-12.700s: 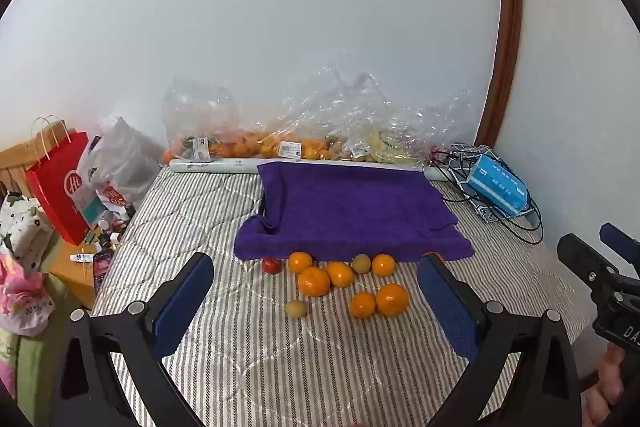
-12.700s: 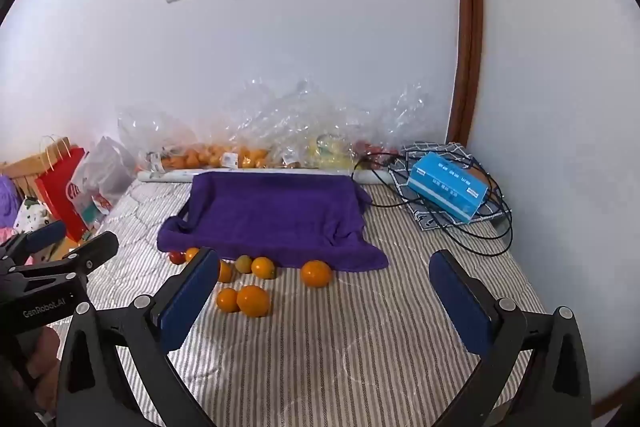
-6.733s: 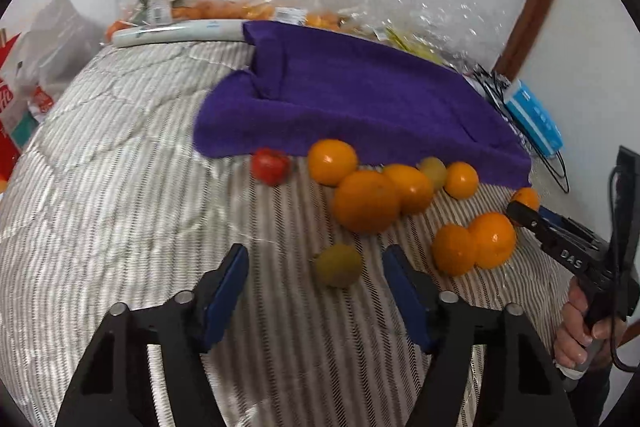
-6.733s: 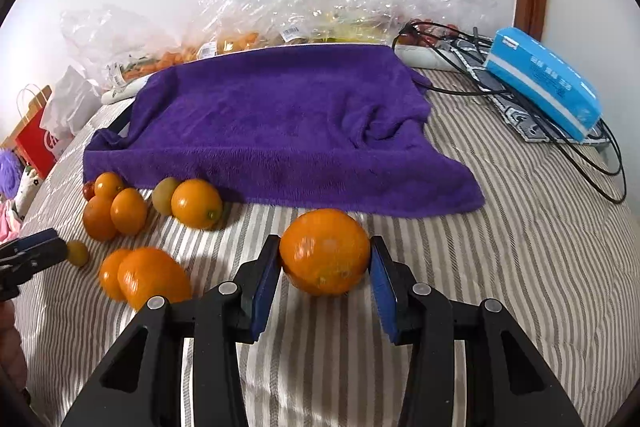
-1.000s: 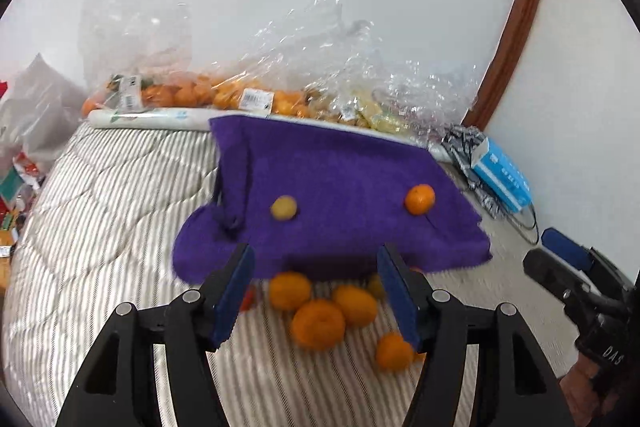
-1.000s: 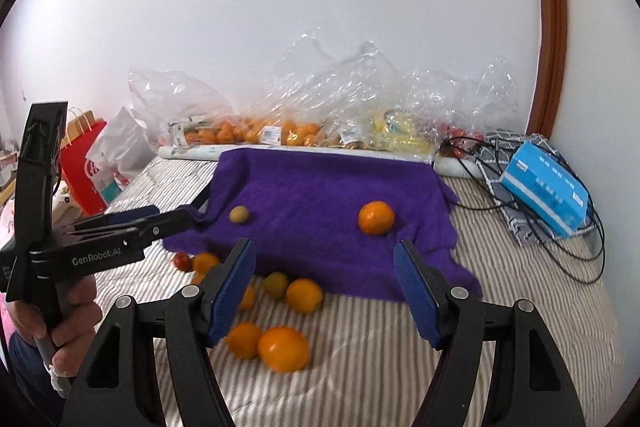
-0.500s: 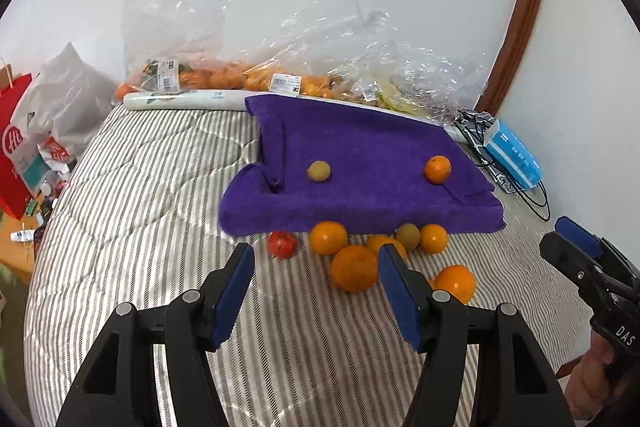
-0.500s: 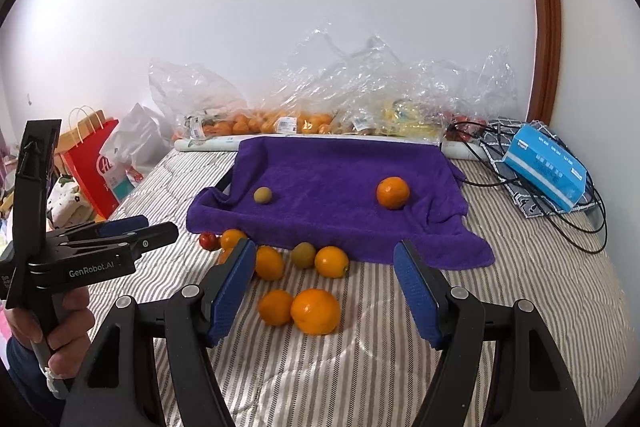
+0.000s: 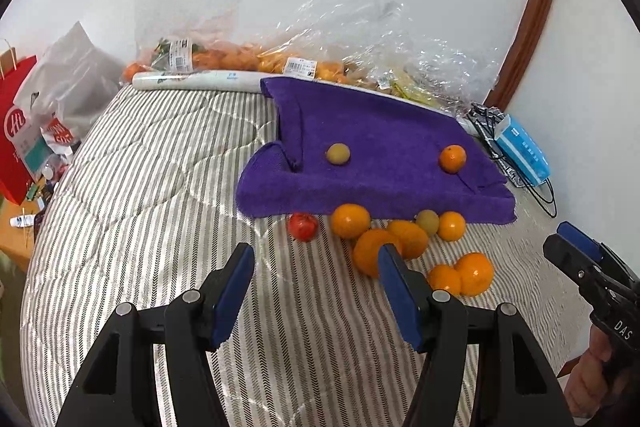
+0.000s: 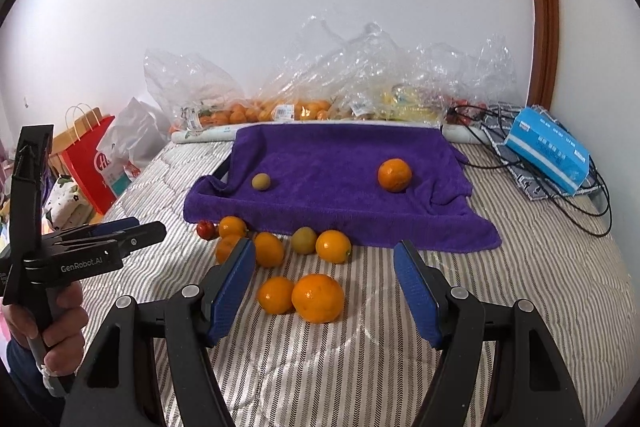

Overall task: Organize fruits
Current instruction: 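Grasp another large orange with the right tool while the left tool grasps the red fruit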

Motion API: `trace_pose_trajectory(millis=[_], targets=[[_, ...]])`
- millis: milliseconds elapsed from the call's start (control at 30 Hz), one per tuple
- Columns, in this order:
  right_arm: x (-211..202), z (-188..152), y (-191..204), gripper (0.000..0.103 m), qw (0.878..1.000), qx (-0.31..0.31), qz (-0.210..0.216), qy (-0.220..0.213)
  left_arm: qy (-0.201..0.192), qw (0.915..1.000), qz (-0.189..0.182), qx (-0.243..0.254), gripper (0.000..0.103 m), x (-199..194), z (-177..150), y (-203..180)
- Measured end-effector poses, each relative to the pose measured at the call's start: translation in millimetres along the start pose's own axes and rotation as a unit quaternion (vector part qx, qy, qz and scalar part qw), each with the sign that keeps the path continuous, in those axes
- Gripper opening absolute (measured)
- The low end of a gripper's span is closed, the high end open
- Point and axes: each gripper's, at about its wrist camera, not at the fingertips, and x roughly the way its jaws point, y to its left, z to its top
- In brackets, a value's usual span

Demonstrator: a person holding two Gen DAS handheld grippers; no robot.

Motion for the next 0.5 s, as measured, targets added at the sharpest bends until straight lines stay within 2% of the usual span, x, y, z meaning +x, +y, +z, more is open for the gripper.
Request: trace_pose_trajectory(millis=[233,500], targets=[[19,-8,-1,0.071,1.000,-0.003,-0.009,0.014,0.015,0.9998,0.012,-0.007,0.062,16,-6,13],[53,-24,0,0.060,0.999,-0.012,-0.004,0.051,0.026,0.9993,0.015,-0.021,0.062,28,-10,30]])
